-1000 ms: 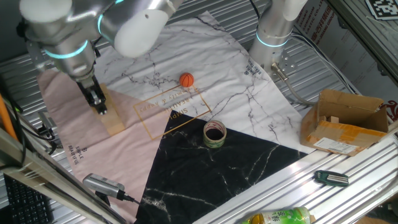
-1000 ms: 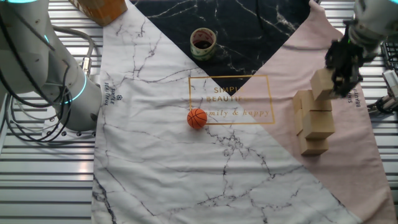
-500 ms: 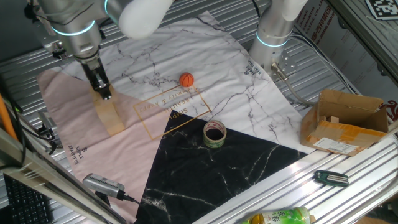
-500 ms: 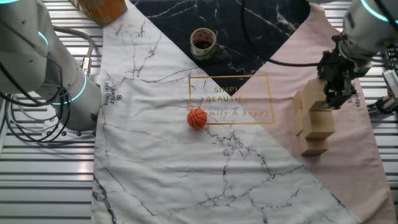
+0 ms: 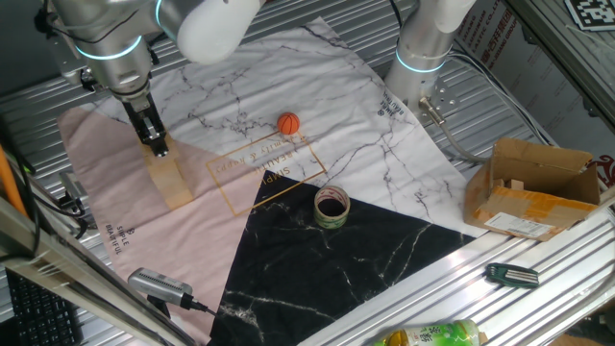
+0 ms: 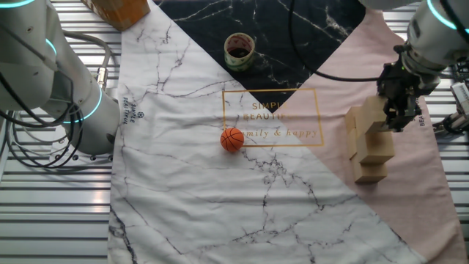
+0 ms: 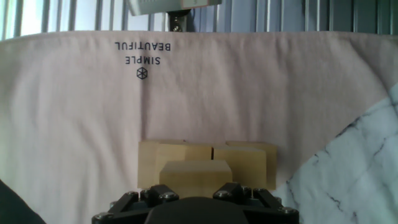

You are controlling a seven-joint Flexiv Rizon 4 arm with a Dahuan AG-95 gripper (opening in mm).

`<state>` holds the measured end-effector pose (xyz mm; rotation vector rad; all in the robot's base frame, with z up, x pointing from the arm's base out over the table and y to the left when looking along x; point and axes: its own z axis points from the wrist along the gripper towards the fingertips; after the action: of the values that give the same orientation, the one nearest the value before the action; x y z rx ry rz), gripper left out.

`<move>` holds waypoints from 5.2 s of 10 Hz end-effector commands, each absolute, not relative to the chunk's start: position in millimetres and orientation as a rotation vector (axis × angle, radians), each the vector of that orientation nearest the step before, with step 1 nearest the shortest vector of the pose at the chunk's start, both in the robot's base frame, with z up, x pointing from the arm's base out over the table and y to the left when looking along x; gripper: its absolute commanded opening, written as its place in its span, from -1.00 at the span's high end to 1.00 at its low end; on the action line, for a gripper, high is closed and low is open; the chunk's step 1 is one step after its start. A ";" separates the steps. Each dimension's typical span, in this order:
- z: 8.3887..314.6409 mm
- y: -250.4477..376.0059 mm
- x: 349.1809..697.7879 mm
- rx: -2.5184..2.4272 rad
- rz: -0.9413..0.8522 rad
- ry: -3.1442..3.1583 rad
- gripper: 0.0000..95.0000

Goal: Stack the blocks into a pyramid shape

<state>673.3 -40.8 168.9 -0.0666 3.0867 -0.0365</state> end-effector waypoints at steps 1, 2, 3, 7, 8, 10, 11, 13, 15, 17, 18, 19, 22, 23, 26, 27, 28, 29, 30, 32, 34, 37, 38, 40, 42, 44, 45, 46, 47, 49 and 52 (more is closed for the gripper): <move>167.9 -41.0 675.9 -0.050 -0.029 3.085 1.00; 167.4 -41.6 676.5 -0.043 -0.028 3.080 1.00; 166.3 -44.2 678.2 -0.046 -0.025 3.076 1.00; 163.2 -48.1 681.5 -0.045 -0.018 3.066 1.00; 162.6 -48.1 682.8 -0.044 -0.017 3.066 1.00; 162.0 -47.6 685.3 -0.041 -0.011 3.066 1.00; 162.1 -47.3 685.7 -0.039 -0.009 3.066 1.00; 161.2 -47.9 686.1 -0.037 -0.007 3.067 1.00; 160.8 -48.2 686.4 -0.035 -0.005 3.071 1.00; 160.5 -48.4 686.4 -0.031 0.003 3.072 1.00; 160.1 -48.8 686.2 -0.033 0.002 3.072 1.00; 159.9 -49.1 685.9 -0.035 0.003 3.072 1.00; 159.4 -49.9 685.2 -0.036 0.008 3.072 1.00; 159.4 -49.9 685.1 -0.037 0.008 3.072 1.00; 157.9 -51.5 683.3 -0.042 0.011 3.069 1.00; 157.4 -51.6 683.2 -0.043 0.009 3.072 1.00; 157.2 -51.9 682.9 -0.043 0.010 3.069 1.00; 156.9 -52.0 682.8 -0.042 0.012 3.068 1.00; 156.6 -51.8 683.0 -0.043 0.011 3.071 1.00; 154.9 -51.8 684.0 -0.041 0.012 3.069 1.00; 154.1 -51.4 684.3 -0.042 0.011 3.069 1.00; 154.0 -51.1 684.5 -0.042 0.012 3.069 1.00; 153.9 -51.0 684.5 -0.036 0.017 3.069 1.00; 153.9 -51.1 684.5 -0.039 0.020 3.071 1.00; 153.5 -51.3 684.7 -0.045 0.018 3.072 1.00; 153.3 -51.3 684.9 -0.054 0.020 3.074 0.20; 153.3 -51.3 684.9 -0.057 0.020 3.074 0.20; 153.3 -51.3 684.9 -0.063 0.021 3.074 0.20; 153.3 -51.3 684.9 -0.068 0.024 3.072 -0.20; 153.2 -51.3 684.9 -0.075 0.027 3.071 -0.20; 153.0 -51.4 685.1 -0.109 0.025 3.072 -0.60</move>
<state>684.3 -51.6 153.0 -0.1073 3.0702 0.0247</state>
